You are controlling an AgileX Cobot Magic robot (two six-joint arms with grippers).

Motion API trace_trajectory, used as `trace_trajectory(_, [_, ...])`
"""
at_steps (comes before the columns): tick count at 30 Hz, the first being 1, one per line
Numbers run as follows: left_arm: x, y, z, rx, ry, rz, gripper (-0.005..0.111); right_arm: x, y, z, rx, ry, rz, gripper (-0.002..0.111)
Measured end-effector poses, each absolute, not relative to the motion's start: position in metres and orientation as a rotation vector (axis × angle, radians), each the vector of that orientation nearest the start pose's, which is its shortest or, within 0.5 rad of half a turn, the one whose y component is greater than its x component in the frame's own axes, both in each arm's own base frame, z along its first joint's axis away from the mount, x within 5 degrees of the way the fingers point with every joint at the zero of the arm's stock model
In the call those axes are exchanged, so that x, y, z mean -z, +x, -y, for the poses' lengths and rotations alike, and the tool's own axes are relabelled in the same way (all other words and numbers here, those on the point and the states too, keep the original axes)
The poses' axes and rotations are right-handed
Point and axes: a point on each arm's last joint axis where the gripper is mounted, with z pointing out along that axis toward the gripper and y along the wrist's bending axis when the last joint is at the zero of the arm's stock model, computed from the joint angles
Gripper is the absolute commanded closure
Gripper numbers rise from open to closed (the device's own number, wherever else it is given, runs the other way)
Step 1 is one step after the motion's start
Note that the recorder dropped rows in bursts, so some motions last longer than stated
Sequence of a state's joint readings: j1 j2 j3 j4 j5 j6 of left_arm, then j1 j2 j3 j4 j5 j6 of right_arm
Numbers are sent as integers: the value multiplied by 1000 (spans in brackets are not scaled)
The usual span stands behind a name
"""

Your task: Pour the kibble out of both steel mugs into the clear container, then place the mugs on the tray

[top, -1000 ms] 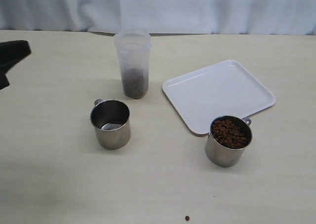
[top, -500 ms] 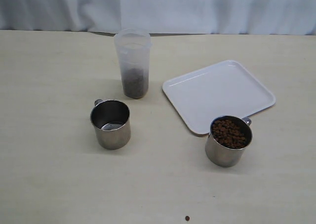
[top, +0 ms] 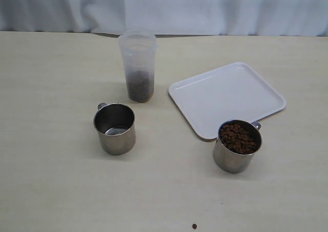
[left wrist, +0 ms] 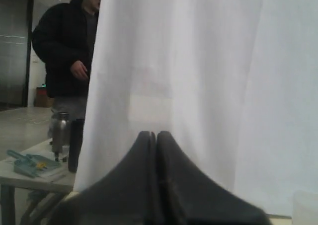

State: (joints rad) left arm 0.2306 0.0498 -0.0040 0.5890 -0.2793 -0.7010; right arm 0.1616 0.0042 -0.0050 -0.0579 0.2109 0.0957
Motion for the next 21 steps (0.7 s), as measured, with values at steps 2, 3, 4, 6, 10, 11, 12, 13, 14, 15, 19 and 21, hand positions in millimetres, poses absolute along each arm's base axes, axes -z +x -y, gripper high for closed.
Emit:
trace_trajectory(2, [-230,55,-1,-8,-127,-1303,107,-196,55,-8,-140,-95,-1693,103])
trace_trajectory(3, [-228,55,-3,-20,-139,-1319,107,-196,55,-8,-140,-95,-1693,103])
trace_trajectory(4, [-227,55,-4,-26,-149,-1333,107,-196,55,-8,-140,-95,-1693,103])
trace_trajectory(6, [-223,55,-6,-41,-171,-1368,107,-196,55,-8,-140,-95,-1693,103])
trace_trajectory(10, [-217,55,-10,-75,-221,-1432,107,-196,55,-8,-140,-95,-1693,103])
trace_trajectory(11, [-215,55,-11,-81,-235,-1449,107,-195,55,-8,-140,-95,-1695,103])
trace_trajectory(12, [-214,55,-12,-86,-251,-1464,107,-195,55,-8,-140,-95,-1695,103])
trace_trajectory(13, [-212,55,-14,-93,-266,-1482,107,-195,55,-8,-140,-95,-1695,103])
trace_trajectory(14, [-210,55,-15,-98,-281,-1498,107,-195,55,-8,-140,-95,-1695,103])
trace_trajectory(15, [-209,55,-15,-98,-294,-1508,107,-195,55,-8,-140,-95,-1695,103])
trace_trajectory(19, [-208,54,-16,-67,-337,-1517,107,-195,55,-8,-140,-95,-1695,103])
trace_trajectory(21, [-206,54,-17,-67,-355,-1531,107,-195,55,-8,-140,-95,-1695,103])
